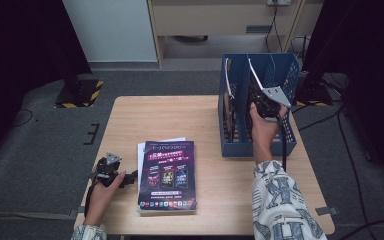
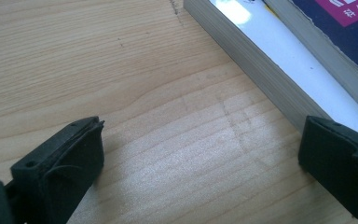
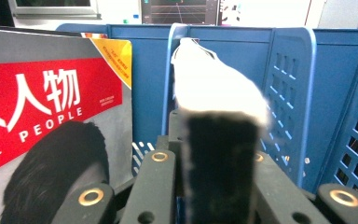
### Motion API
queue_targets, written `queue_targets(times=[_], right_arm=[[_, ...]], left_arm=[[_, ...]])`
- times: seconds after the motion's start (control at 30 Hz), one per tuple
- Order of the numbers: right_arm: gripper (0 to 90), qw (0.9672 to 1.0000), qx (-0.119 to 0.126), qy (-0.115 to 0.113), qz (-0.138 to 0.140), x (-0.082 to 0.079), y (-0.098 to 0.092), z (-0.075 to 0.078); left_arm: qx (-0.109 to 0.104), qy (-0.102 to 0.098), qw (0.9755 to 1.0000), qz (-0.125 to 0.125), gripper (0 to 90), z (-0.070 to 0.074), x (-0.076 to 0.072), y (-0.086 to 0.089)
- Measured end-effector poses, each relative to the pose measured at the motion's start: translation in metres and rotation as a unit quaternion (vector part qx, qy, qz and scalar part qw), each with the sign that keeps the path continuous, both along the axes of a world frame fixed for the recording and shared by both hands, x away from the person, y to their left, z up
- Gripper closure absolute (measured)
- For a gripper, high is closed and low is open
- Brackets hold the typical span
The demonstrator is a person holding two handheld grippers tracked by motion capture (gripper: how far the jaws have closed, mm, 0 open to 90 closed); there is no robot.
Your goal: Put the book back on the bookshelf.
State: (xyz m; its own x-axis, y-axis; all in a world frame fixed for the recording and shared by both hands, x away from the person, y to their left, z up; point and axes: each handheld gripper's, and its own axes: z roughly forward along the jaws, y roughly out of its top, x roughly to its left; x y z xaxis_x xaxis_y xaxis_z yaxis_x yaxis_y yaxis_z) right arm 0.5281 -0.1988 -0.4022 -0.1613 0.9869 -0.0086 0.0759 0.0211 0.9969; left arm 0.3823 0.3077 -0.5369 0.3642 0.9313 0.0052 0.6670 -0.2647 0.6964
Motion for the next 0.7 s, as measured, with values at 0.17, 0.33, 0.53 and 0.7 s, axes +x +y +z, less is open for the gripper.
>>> queue_targets(times=[0.17, 0.33, 0.53, 0.7], right_arm=[[79.4, 1.0000, 0.002, 0.003, 0.008, -0.001, 0.001, 0.000], [73.9, 0.9998, 0.008, 0.007, 0.014, -0.003, 0.002, -0.001], [58.9, 0.9992, 0.019, 0.015, 0.031, -0.007, -0.002, -0.001], [44.8, 0.9982, 0.018, 0.027, 0.050, -0.012, -0.006, 0.001]], left_arm=[[0.000, 0.000, 1.0000, 0.000, 0.0, 0.000, 0.000, 0.000], [0.000, 0.000, 1.0000, 0.000, 0.0, 0.000, 0.000, 0.000], [0.000, 0.000, 1.0000, 0.000, 0.0, 0.000, 0.000, 0.000], [0.000, 0.000, 1.0000, 0.000, 0.0, 0.000, 0.000, 0.000]])
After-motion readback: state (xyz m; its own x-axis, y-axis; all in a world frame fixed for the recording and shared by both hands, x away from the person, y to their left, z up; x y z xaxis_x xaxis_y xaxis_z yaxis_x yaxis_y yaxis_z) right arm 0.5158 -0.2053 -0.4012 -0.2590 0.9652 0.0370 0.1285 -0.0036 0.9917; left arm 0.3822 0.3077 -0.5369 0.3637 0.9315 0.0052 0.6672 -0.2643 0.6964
